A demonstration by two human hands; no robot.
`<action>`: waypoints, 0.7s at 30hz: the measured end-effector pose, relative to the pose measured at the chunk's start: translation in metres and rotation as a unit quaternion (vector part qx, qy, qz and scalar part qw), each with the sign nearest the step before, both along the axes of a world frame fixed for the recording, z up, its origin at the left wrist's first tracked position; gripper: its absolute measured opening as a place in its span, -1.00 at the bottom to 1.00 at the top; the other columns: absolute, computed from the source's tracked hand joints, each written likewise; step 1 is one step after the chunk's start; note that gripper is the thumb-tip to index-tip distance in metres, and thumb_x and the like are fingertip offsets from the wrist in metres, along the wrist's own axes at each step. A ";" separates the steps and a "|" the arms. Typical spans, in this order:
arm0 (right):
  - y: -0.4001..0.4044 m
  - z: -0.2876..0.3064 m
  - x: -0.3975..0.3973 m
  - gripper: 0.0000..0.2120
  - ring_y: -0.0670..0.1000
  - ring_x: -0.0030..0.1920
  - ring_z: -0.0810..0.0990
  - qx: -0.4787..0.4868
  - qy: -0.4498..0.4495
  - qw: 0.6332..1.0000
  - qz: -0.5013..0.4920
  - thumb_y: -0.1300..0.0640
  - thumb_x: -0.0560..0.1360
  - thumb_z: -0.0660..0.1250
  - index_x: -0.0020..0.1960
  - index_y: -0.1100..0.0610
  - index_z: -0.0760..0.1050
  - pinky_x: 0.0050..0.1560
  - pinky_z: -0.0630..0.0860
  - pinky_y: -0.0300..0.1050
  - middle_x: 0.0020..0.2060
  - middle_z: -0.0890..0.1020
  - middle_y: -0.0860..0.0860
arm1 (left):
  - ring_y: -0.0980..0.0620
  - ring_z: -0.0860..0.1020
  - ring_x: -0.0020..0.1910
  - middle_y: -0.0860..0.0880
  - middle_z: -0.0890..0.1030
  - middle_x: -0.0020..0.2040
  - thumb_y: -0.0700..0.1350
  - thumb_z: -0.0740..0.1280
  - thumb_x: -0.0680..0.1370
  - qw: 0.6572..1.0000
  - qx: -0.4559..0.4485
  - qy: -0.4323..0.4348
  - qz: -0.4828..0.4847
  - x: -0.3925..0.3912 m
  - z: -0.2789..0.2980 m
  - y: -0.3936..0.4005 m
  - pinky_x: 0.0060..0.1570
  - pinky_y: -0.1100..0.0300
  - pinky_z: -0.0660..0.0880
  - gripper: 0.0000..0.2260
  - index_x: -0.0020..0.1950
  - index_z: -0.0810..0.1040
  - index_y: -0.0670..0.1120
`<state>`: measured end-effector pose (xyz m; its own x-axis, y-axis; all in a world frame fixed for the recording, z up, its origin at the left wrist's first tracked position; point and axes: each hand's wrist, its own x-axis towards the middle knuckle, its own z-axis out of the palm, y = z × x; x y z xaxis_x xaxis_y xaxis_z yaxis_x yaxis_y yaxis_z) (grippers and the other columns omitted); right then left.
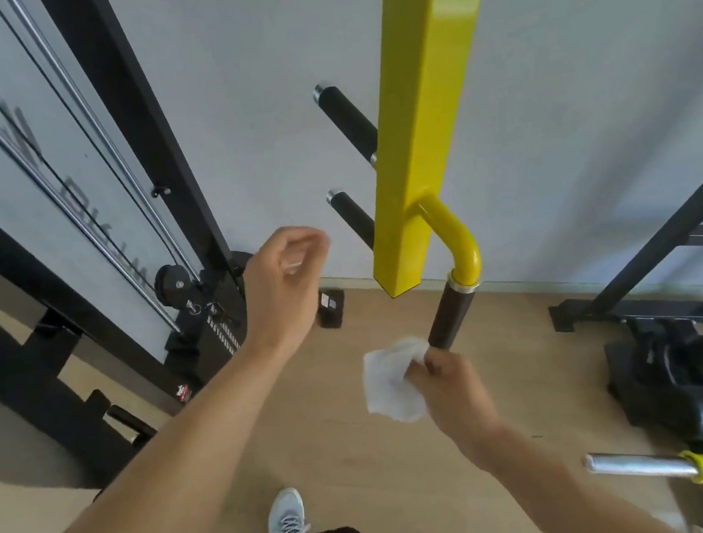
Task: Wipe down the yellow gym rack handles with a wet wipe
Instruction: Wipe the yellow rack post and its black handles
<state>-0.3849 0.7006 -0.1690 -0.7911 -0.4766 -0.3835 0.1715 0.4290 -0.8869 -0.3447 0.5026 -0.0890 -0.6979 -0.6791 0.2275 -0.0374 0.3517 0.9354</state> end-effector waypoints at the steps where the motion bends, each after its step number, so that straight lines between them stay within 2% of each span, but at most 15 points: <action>1: -0.011 0.018 -0.001 -0.79 0.00 -0.30 0.52 -0.029 0.008 1.000 -0.007 0.14 0.57 0.28 -0.14 0.20 0.62 -0.26 0.44 -0.09 -0.33 0.59 0.06 | 0.13 0.65 0.09 0.11 0.68 0.07 0.00 0.41 0.57 0.998 0.047 -0.038 0.011 -0.002 -0.009 -0.013 0.21 0.00 0.58 -0.84 0.12 0.62 0.00; 4: -0.046 0.064 -0.001 -0.79 -0.01 -0.31 0.48 -0.057 0.052 0.997 0.009 0.08 0.55 0.32 -0.14 0.20 0.62 -0.29 0.41 -0.08 -0.31 0.60 0.16 | 0.05 0.61 0.18 0.07 0.63 0.15 0.07 0.39 0.54 0.980 0.168 -0.108 0.005 -0.021 -0.028 -0.043 0.28 -0.06 0.53 -0.73 0.20 0.56 0.02; 6: -0.070 0.083 -0.006 -0.77 -0.10 -0.40 0.37 -0.038 0.136 0.990 -0.011 0.14 0.57 0.30 -0.24 0.18 0.53 -0.37 0.33 -0.25 -0.40 0.49 0.12 | 0.03 0.61 0.16 0.02 0.62 0.16 -0.01 0.35 0.59 0.969 0.215 -0.120 -0.015 -0.038 -0.033 -0.055 0.25 -0.07 0.55 -0.78 0.22 0.54 -0.01; 7: -0.084 0.093 -0.011 -0.73 -0.11 -0.44 0.30 -0.027 0.198 0.979 -0.031 0.19 0.58 0.29 -0.30 0.18 0.43 -0.45 0.22 -0.32 -0.45 0.39 0.06 | 0.03 0.62 0.14 0.03 0.62 0.16 -0.04 0.33 0.60 0.967 0.221 -0.121 -0.027 -0.048 -0.035 -0.062 0.24 -0.07 0.57 -0.79 0.23 0.53 -0.01; 8: -0.099 0.101 -0.017 -0.69 -0.08 -0.47 0.28 -0.011 0.288 0.956 -0.050 0.26 0.59 0.27 -0.32 0.16 0.35 -0.49 0.20 -0.32 -0.48 0.33 -0.01 | 0.03 0.62 0.13 0.04 0.62 0.13 -0.05 0.32 0.61 0.966 0.223 -0.122 -0.039 -0.057 -0.034 -0.068 0.23 -0.06 0.57 -0.78 0.26 0.53 -0.02; 9: -0.113 0.106 -0.026 -0.70 -0.08 -0.49 0.30 0.015 0.397 0.915 -0.065 0.35 0.57 0.26 -0.30 0.16 0.35 -0.51 0.19 -0.34 -0.49 0.34 -0.05 | 0.03 0.62 0.13 0.05 0.63 0.10 -0.06 0.31 0.61 0.965 0.224 -0.124 -0.048 -0.067 -0.033 -0.075 0.22 -0.05 0.58 -0.75 0.29 0.52 -0.02; 10: -0.127 0.108 -0.037 -0.76 -0.12 -0.45 0.42 0.064 0.491 0.866 -0.064 0.44 0.52 0.26 -0.24 0.17 0.43 -0.49 0.23 -0.41 -0.44 0.46 -0.03 | 0.02 0.62 0.13 0.04 0.63 0.09 -0.07 0.30 0.61 0.965 0.224 -0.128 -0.058 -0.076 -0.033 -0.082 0.22 -0.04 0.58 -0.73 0.31 0.52 -0.03; 11: -0.142 0.102 -0.050 -0.80 -0.03 -0.27 0.61 0.124 0.558 0.820 -0.030 0.48 0.49 0.27 -0.07 0.22 0.54 -0.37 0.39 -0.45 -0.26 0.63 0.06 | 0.01 0.62 0.14 0.02 0.63 0.10 -0.07 0.29 0.61 0.964 0.221 -0.131 -0.072 -0.085 -0.031 -0.090 0.22 -0.05 0.58 -0.72 0.32 0.52 -0.03; 12: -0.158 0.099 -0.063 -0.70 0.10 0.02 0.67 0.197 0.569 0.798 0.023 0.46 0.51 0.26 0.19 0.25 0.53 -0.14 0.59 -0.26 0.04 0.67 0.15 | -0.01 0.62 0.16 -0.01 0.63 0.14 -0.05 0.29 0.60 0.962 0.218 -0.136 -0.092 -0.094 -0.030 -0.098 0.23 -0.07 0.57 -0.70 0.32 0.52 -0.03; 13: -0.172 0.091 -0.076 -0.62 0.15 0.24 0.58 0.277 0.536 0.795 0.060 0.39 0.57 0.25 0.37 0.25 0.42 0.11 0.59 -0.08 0.26 0.59 0.18 | -0.03 0.61 0.18 -0.03 0.62 0.19 -0.02 0.30 0.56 0.959 0.217 -0.141 -0.115 -0.102 -0.029 -0.105 0.25 -0.08 0.56 -0.68 0.32 0.52 -0.02; 14: -0.185 0.084 -0.084 -0.59 0.16 0.34 0.50 0.355 0.488 0.793 0.076 0.32 0.61 0.22 0.45 0.25 0.32 0.25 0.52 -0.02 0.35 0.50 0.19 | -0.04 0.59 0.22 -0.02 0.60 0.24 0.00 0.30 0.53 0.957 0.208 -0.149 -0.139 -0.110 -0.030 -0.112 0.28 -0.08 0.54 -0.65 0.32 0.52 0.00; 16: -0.201 0.066 -0.093 -0.52 0.20 0.41 0.36 0.463 0.417 0.776 0.094 0.23 0.64 0.18 0.52 0.29 0.18 0.41 0.39 0.06 0.44 0.34 0.23 | 0.00 0.55 0.28 0.02 0.55 0.35 -0.05 0.31 0.58 0.956 0.146 -0.173 -0.188 -0.127 -0.031 -0.123 0.33 -0.05 0.50 -0.64 0.38 0.50 0.03; 17: -0.205 0.057 -0.095 -0.46 0.24 0.46 0.26 0.484 0.404 0.770 0.097 0.18 0.64 0.16 0.56 0.30 0.10 0.47 0.29 0.11 0.49 0.23 0.25 | 0.02 0.53 0.30 0.03 0.53 0.38 -0.10 0.29 0.61 0.955 0.115 -0.179 -0.207 -0.133 -0.032 -0.128 0.35 -0.03 0.48 -0.65 0.41 0.48 0.03; 19: -0.208 0.046 -0.097 -0.43 0.27 0.52 0.12 0.477 0.384 0.787 0.079 0.01 0.68 0.09 0.58 0.23 0.03 0.53 0.13 0.17 0.53 0.11 0.25 | 0.02 0.50 0.34 0.03 0.52 0.40 -0.12 0.26 0.64 0.951 0.086 -0.182 -0.233 -0.148 -0.035 -0.138 0.39 -0.04 0.44 -0.66 0.42 0.48 0.02; 21: -0.204 0.047 -0.098 -0.51 0.24 0.44 0.28 0.448 0.382 0.808 0.031 -0.03 0.69 0.06 0.54 0.18 0.10 0.46 0.26 0.13 0.44 0.27 0.22 | -0.02 0.52 0.32 0.03 0.57 0.32 0.01 0.22 0.64 0.943 0.074 -0.186 -0.267 -0.161 -0.038 -0.146 0.39 -0.11 0.44 -0.73 0.32 0.53 0.03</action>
<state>-0.4831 0.4962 -0.1219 -0.9451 -0.3268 -0.0081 -0.3259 0.9439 -0.0533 -0.5056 0.3564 -0.1265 -0.9621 -0.2129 -0.1705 -0.2274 0.2804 0.9326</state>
